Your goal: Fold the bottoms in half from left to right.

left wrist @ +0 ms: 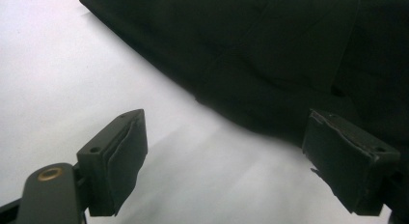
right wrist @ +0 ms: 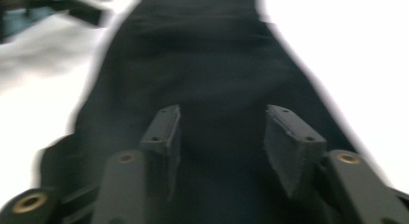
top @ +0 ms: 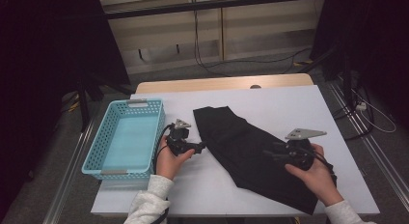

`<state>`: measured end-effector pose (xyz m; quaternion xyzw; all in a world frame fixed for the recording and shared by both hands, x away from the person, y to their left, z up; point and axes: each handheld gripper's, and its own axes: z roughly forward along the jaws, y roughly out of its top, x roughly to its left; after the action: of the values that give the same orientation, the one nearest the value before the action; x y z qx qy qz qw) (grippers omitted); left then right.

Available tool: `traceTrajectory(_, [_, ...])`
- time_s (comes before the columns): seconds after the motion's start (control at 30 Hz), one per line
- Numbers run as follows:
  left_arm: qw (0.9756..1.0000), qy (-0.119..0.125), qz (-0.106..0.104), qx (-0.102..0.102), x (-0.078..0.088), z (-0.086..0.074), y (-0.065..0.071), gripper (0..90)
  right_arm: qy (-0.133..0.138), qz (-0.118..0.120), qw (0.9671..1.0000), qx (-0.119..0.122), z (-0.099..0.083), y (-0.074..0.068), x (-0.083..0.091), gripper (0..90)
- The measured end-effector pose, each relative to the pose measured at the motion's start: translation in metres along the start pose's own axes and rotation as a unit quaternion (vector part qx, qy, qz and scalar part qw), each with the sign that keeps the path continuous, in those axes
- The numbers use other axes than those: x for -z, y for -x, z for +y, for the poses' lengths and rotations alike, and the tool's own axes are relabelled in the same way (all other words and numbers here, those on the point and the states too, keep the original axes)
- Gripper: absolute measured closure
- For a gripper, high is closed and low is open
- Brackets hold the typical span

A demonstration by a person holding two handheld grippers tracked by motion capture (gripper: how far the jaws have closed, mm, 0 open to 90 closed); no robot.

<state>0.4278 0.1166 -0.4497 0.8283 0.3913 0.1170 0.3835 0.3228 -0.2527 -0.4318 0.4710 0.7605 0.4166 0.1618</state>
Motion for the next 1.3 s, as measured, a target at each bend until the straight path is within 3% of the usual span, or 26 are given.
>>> traceTrajectory(0.13, [1.0, 0.0, 0.001, -0.003, -0.001, 0.0, 0.001, 16.0, -0.01, -0.045, 0.9988, -0.013, -0.006, 0.027, -0.005, 57.0])
traceTrajectory(0.2, [1.0, 0.005, 0.003, -0.001, -0.001, 0.001, 0.002, 16.1, -0.021, -0.049, 0.9984, -0.017, -0.009, 0.033, -0.011, 61.5])
traceTrajectory(0.4, [1.0, 0.0, 0.001, -0.004, -0.001, 0.001, 0.001, 16.1, -0.039, -0.078, 0.9962, 0.006, -0.008, 0.036, -0.026, 61.3])
traceTrajectory(0.57, [1.0, 0.005, 0.0, -0.001, 0.001, 0.001, -0.001, 16.1, -0.054, -0.051, 0.9971, 0.017, -0.007, 0.031, -0.032, 87.0])
traceTrajectory(0.63, [1.0, 0.005, 0.001, 0.0, 0.002, 0.001, -0.001, 16.1, -0.054, -0.048, 0.9973, 0.009, -0.006, 0.034, -0.033, 89.4])
traceTrajectory(0.8, [1.0, 0.006, -0.001, -0.001, 0.001, 0.002, -0.001, 16.1, -0.033, -0.055, 0.9979, -0.013, 0.001, 0.046, -0.032, 89.6])
traceTrajectory(0.87, [1.0, 0.006, -0.001, 0.001, 0.001, 0.002, -0.001, 16.1, -0.031, -0.063, 0.9975, -0.011, 0.004, 0.049, -0.032, 89.6])
traceTrajectory(0.97, [1.0, 0.006, -0.002, 0.002, 0.001, 0.002, -0.002, 16.1, -0.045, -0.073, 0.9963, -0.007, 0.002, 0.053, -0.035, 88.7])
traceTrajectory(1.03, [1.0, 0.006, -0.001, 0.002, 0.002, 0.002, -0.002, 16.1, -0.043, -0.063, 0.9967, -0.028, -0.001, 0.056, -0.036, 80.8])
traceTrajectory(1.1, [1.0, 0.005, -0.001, -0.001, 0.002, 0.002, -0.001, 16.1, -0.045, -0.087, 0.9949, -0.023, -0.002, 0.057, -0.031, 75.0])
traceTrajectory(1.17, [1.0, 0.005, -0.002, -0.001, 0.002, 0.002, -0.001, 16.1, -0.031, -0.091, 0.995, -0.026, -0.002, 0.057, -0.023, 73.0])
traceTrajectory(1.3, [1.0, 0.006, -0.003, -0.002, 0.002, 0.003, 0.0, 16.1, -0.027, -0.091, 0.9954, -0.008, -0.005, 0.051, -0.006, 71.3])
